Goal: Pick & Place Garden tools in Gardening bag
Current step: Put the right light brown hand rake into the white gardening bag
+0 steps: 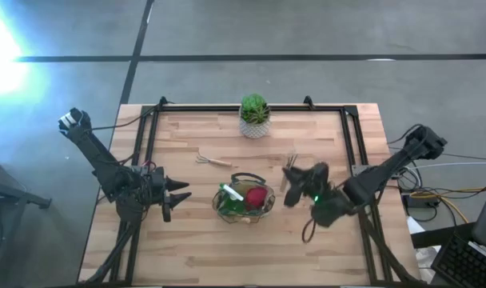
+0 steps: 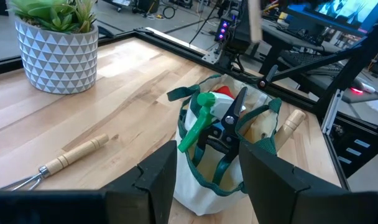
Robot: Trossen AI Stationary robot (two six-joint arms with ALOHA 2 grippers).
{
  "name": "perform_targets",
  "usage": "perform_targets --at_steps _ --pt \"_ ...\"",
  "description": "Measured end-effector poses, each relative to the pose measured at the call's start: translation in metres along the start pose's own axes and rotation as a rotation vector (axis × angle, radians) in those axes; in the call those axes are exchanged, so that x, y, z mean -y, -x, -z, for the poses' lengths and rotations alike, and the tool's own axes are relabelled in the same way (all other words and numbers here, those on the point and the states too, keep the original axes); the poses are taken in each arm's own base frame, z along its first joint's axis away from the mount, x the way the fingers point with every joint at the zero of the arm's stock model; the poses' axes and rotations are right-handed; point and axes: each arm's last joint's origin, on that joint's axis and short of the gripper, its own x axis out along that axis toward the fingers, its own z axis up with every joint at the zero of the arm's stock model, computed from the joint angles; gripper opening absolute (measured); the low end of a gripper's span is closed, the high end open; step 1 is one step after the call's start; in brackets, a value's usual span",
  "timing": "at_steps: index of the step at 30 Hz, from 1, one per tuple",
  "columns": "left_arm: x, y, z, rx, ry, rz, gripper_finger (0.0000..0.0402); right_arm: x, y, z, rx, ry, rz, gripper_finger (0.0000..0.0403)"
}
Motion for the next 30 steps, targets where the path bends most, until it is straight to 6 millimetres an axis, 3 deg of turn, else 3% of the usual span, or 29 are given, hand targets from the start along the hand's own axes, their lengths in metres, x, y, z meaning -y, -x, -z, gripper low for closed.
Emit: perform_targets --at_steps 12,18,23,30 --pt "0.0 0.0 0.0 0.0 0.0 0.0 0.0177 -0.083 0.036 0.041 0.056 0.175 -0.12 0.0054" --pt "0.0 0.0 0.0 0.0 -0.001 0.0 0.0177 -0.121 0.036 0.057 0.069 0.244 -0.121 0.0054" --pt "0.0 0.0 0.0 0.0 0.0 0.0 0.0177 -0.134 0.031 0.08 0.066 0.251 -0.117 0.0054" --pt "0.0 0.0 0.0 -0.001 -0.003 -0.001 0.0177 -0.124 0.016 0.112 0.036 0.22 -0.082 0.0054"
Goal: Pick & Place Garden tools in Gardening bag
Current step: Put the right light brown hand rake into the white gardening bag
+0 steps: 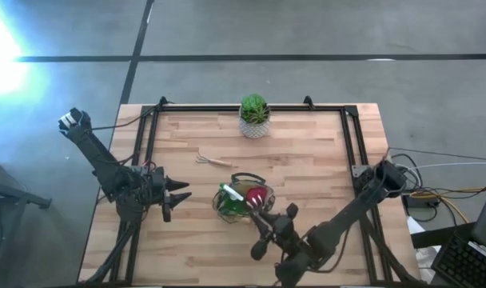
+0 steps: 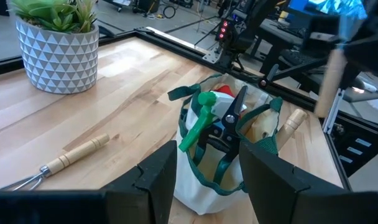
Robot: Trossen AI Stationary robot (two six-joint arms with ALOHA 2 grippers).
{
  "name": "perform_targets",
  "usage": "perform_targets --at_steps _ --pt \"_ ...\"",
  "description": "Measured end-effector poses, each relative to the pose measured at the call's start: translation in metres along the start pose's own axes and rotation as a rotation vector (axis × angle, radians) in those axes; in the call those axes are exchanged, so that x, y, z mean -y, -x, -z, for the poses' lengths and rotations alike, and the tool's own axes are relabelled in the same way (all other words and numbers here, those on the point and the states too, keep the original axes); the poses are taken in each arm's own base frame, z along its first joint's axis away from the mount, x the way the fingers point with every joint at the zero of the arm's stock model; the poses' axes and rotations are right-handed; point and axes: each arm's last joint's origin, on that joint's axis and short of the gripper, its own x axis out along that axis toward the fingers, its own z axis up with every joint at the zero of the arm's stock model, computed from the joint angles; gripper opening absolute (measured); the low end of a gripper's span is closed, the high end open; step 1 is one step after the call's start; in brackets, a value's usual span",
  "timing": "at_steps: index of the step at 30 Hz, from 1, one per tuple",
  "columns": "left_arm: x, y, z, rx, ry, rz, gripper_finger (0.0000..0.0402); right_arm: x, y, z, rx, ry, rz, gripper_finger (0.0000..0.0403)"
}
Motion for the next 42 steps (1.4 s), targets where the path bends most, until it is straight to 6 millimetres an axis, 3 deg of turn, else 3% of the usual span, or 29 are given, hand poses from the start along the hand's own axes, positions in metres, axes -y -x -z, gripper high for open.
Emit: perform_targets --at_steps 12,17,31,42 --pt "0.0 0.0 0.0 0.0 0.0 0.0 0.0177 0.018 -0.006 0.008 -0.042 -0.012 0.055 0.0054" --pt "0.0 0.0 0.0 0.0 0.001 0.0 0.0177 0.018 -0.008 0.011 -0.034 0.004 0.061 0.0054" --pt "0.0 0.0 0.0 -0.001 -0.003 -0.001 0.0177 0.006 -0.017 0.052 0.108 0.114 0.111 0.0054" --pt "0.0 0.0 0.0 -0.001 -0.003 -0.002 0.0177 0.004 -0.017 0.059 0.104 0.129 0.108 0.0054"
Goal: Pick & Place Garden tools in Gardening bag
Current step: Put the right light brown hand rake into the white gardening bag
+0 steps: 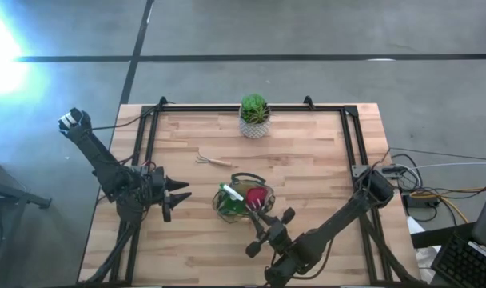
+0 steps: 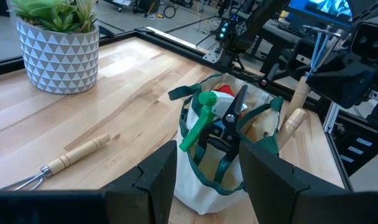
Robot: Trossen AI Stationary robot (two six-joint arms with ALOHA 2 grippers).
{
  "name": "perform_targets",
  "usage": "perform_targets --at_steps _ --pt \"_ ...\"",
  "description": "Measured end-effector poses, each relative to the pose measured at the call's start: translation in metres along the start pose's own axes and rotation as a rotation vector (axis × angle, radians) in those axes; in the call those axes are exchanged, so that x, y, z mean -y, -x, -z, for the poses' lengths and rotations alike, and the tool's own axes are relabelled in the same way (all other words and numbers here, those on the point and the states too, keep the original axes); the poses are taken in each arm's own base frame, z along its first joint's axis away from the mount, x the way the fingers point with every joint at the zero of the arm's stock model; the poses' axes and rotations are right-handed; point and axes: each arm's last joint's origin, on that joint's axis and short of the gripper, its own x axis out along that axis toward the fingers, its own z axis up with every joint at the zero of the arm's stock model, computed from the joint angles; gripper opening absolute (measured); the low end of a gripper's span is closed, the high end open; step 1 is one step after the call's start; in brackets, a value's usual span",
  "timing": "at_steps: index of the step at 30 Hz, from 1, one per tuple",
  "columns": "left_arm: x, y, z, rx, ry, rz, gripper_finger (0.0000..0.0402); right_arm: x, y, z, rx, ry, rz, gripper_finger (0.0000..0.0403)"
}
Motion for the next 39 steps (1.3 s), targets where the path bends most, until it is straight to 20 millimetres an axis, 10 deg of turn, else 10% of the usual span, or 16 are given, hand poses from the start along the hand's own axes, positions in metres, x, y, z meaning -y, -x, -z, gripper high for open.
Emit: perform_targets --at_steps 39 --pt "0.0 0.0 0.0 0.0 0.0 0.0 0.0177 0.001 -0.018 0.045 0.066 0.143 0.076 0.0054"
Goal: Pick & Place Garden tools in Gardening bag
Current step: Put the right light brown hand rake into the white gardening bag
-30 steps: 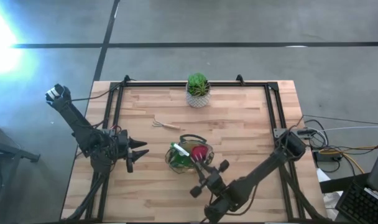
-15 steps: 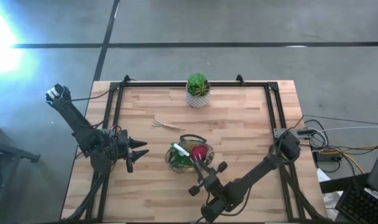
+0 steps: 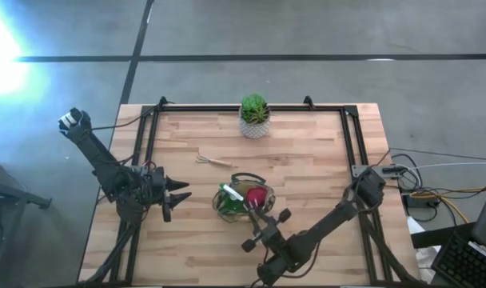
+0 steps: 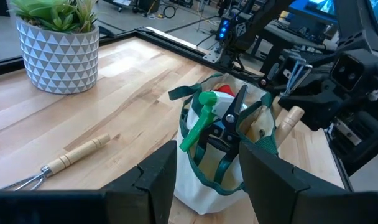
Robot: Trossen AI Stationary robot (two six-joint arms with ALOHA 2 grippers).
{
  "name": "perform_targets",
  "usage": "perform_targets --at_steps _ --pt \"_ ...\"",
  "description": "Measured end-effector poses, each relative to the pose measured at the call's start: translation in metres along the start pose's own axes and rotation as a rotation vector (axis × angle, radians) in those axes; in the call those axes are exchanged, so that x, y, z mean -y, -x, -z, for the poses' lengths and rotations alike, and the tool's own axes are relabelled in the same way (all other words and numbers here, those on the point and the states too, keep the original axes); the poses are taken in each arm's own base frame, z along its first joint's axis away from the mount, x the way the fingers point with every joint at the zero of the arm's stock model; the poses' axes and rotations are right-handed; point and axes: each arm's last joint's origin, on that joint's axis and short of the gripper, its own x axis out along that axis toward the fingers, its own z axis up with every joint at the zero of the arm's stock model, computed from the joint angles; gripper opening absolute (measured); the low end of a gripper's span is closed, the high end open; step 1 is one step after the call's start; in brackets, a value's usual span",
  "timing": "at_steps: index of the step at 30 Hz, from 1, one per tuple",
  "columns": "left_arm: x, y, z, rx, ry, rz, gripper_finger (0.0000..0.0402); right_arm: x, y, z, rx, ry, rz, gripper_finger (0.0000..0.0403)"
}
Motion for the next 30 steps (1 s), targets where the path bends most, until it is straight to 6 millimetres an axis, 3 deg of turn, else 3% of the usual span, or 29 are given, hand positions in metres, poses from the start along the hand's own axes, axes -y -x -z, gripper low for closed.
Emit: perform_targets --at_steps 13,30 --pt "0.0 0.0 0.0 0.0 0.0 0.0 0.0177 -0.003 0.0 0.016 0.002 0.024 0.002 0.0054" --pt "0.0 0.0 0.0 0.0 0.0 0.0 0.0177 -0.004 0.0 0.017 -0.029 0.053 -0.019 0.0054"
